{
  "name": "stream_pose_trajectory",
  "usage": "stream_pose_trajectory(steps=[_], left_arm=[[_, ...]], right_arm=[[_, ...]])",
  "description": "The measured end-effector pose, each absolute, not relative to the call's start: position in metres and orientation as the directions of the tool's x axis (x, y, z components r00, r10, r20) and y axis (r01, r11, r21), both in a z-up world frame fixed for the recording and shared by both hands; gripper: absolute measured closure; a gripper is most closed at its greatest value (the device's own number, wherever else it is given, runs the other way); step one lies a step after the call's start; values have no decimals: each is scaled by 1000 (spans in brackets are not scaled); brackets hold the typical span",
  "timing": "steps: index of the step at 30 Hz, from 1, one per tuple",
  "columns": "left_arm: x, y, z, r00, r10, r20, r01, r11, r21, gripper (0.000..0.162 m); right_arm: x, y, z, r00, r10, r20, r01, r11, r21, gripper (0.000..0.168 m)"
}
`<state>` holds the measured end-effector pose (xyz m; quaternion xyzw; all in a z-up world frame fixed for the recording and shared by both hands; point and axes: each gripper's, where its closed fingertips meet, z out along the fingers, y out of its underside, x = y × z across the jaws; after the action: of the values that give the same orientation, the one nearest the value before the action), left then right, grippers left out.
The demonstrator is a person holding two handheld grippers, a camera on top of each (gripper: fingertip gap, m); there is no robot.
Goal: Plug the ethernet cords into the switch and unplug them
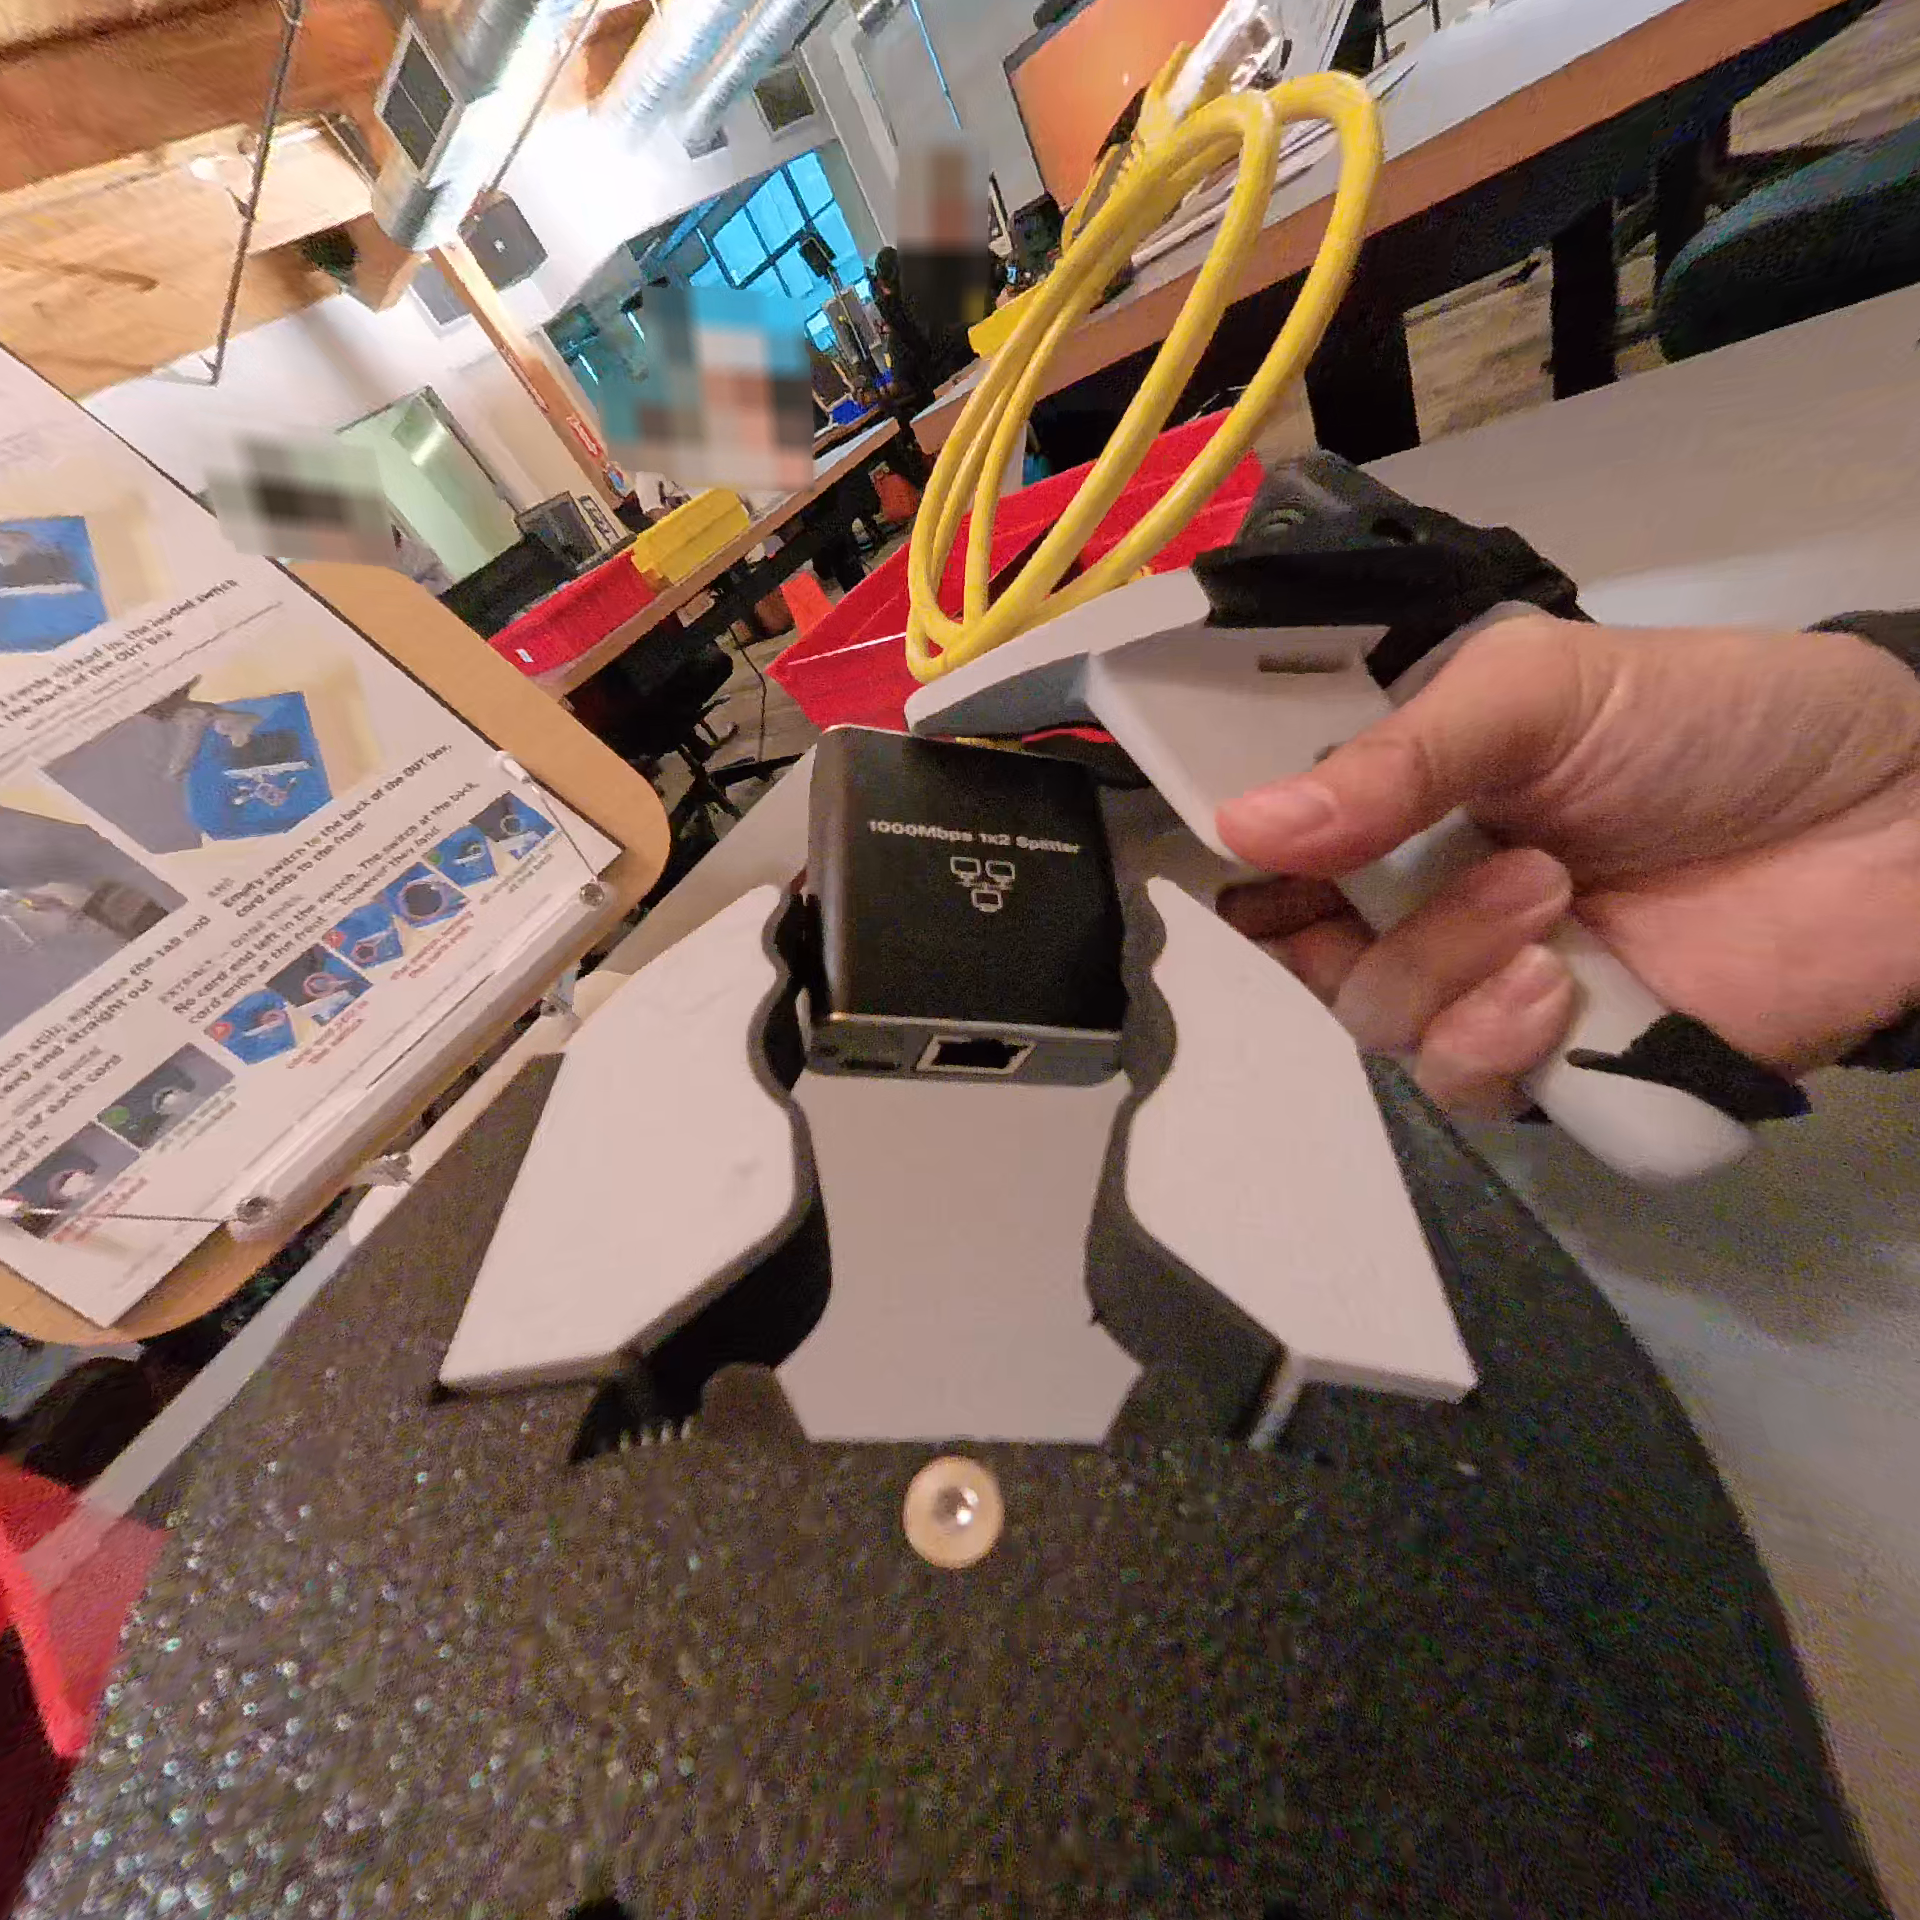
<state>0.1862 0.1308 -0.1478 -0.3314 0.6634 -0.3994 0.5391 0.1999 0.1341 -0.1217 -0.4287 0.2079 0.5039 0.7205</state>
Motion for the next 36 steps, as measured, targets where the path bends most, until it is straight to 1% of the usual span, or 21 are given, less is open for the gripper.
stream_pose_trajectory(steps=[1,6,9,11,12,13,14,16,17,18,19,20,25,30,33,35,36], left_arm=[[186,130,-146,-187,-858,-478,9,485,-875,103],[182,127,-142,-149,-800,-581,51,580,-813,103],[181,128,-138,-133,-808,-574,65,571,-819,97],[180,127,-137,-136,-811,-569,68,565,-822,94],[180,128,-136,-131,-812,-568,70,564,-823,92],[179,126,-135,-142,-813,-565,79,560,-825,92],[179,124,-137,-164,-809,-564,77,560,-825,90],[180,128,-144,-170,-793,-585,35,588,-808,85],[181,130,-145,-165,-789,-592,32,596,-803,85],[180,131,-143,-153,-794,-588,46,589,-807,88],[179,129,-139,-148,-801,-581,73,577,-814,96],[177,125,-136,-152,-802,-578,97,569,-816,99],[178,127,-138,-111,-796,-596,68,592,-803,99],[179,129,-141,-80,-805,-588,28,587,-809,99],[181,129,-143,-81,-839,-538,4,539,-842,99],[183,128,-147,-90,-864,-496,-11,499,-867,99],[184,128,-151,-100,-877,-471,-28,475,-879,99]], right_arm=[[200,134,-122,372,562,-739,-920,116,-375,153],[203,137,-130,301,562,-770,-949,99,-299,153],[203,137,-129,276,570,-774,-958,96,-272,154],[203,137,-128,284,569,-772,-955,95,-282,153],[204,136,-127,273,569,-776,-959,100,-264,154],[204,135,-125,271,576,-771,-959,97,-265,154],[203,135,-124,276,579,-767,-957,94,-273,152],[204,131,-118,248,605,-756,-966,96,-240,153],[203,132,-118,276,591,-758,-957,97,-272,153],[202,133,-118,295,579,-760,-951,102,-292,153],[200,132,-117,280,592,-756,-956,96,-279,153],[198,132,-116,266,600,-754,-960,92,-265,153],[199,133,-117,271,597,-755,-960,109,-259,153],[201,134,-119,295,582,-757,-952,116,-283,153],[202,133,-120,371,555,-745,-925,153,-347,153],[205,133,-124,366,552,-750,-928,161,-335,153],[206,134,-128,394,533,-749,-917,175,-358,153]])
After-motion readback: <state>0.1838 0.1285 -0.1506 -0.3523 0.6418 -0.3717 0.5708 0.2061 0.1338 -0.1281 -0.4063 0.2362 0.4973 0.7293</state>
